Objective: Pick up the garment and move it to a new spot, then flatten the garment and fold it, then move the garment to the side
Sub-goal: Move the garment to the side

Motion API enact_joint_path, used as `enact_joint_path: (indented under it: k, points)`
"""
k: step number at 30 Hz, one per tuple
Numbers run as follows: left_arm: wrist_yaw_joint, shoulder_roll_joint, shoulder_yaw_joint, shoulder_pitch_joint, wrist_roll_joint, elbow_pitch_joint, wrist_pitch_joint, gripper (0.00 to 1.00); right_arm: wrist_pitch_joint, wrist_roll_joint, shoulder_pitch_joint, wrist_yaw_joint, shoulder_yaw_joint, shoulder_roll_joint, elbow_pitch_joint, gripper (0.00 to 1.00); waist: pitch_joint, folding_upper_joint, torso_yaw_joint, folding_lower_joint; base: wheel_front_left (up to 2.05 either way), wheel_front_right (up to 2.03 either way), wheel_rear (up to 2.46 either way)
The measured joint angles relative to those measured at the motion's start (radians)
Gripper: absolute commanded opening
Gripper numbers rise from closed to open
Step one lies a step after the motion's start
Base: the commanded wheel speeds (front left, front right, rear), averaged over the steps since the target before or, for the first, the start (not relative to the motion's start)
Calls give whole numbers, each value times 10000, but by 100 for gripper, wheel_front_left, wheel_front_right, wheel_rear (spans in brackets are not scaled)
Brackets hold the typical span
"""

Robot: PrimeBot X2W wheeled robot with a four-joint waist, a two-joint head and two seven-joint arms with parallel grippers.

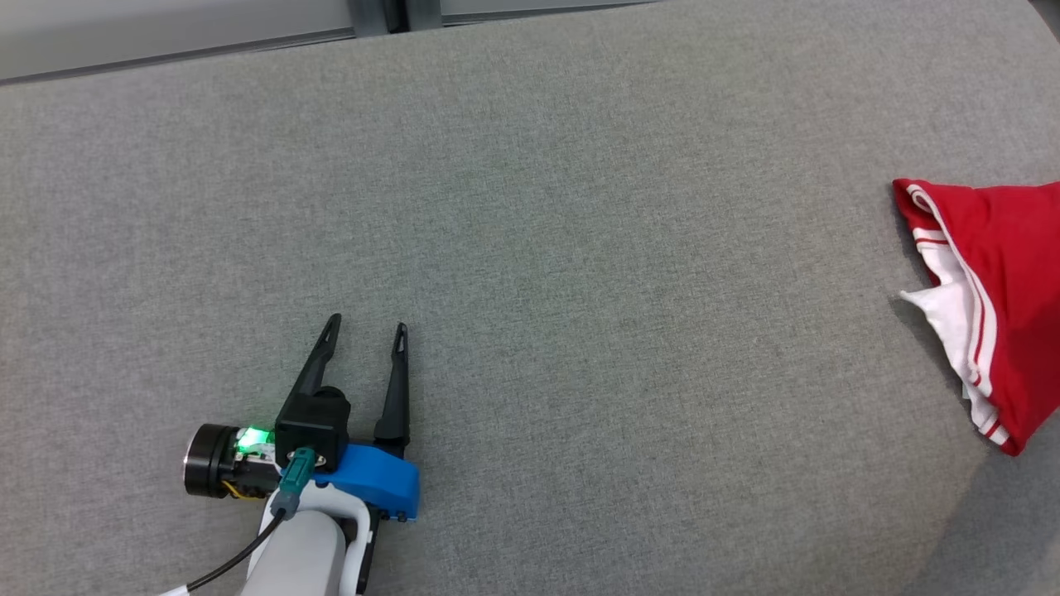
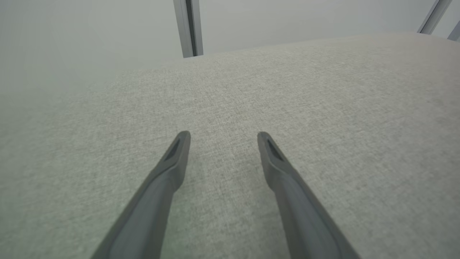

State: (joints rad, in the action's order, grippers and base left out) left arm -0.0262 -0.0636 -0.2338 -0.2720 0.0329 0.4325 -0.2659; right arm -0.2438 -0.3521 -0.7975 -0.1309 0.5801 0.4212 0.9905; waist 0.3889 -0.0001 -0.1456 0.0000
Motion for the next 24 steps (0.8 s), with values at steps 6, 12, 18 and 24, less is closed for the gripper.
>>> enact_joint_path:
  k: [6, 12, 18, 24]
  points:
    - [-238, -31, 431, 184, 284, -123, 17, 100, -178, 1012, 167, -2, -1145, -1919, -2115, 100, -565, 1, 164, 1, 0, 0, 0]
    - [-272, 17, 660, 483, 391, -178, 17, 100, -176, 2445, 2267, 0, -2731, -3181, -4161, 100, -1141, 1, 553, -1, 0, 0, 0]
    - [-263, 56, 750, 784, 477, -134, 15, 100, -182, 3239, 3906, -2, -4149, -3632, -4991, 100, -1716, 1, 1021, -1, 0, 0, 0]
    - [-270, 92, 761, 1081, 556, 17, 15, 100, -184, 4000, 4862, -2, -5014, -3695, -4997, 100, -2261, 0, 1301, -2, 0, 0, 0]
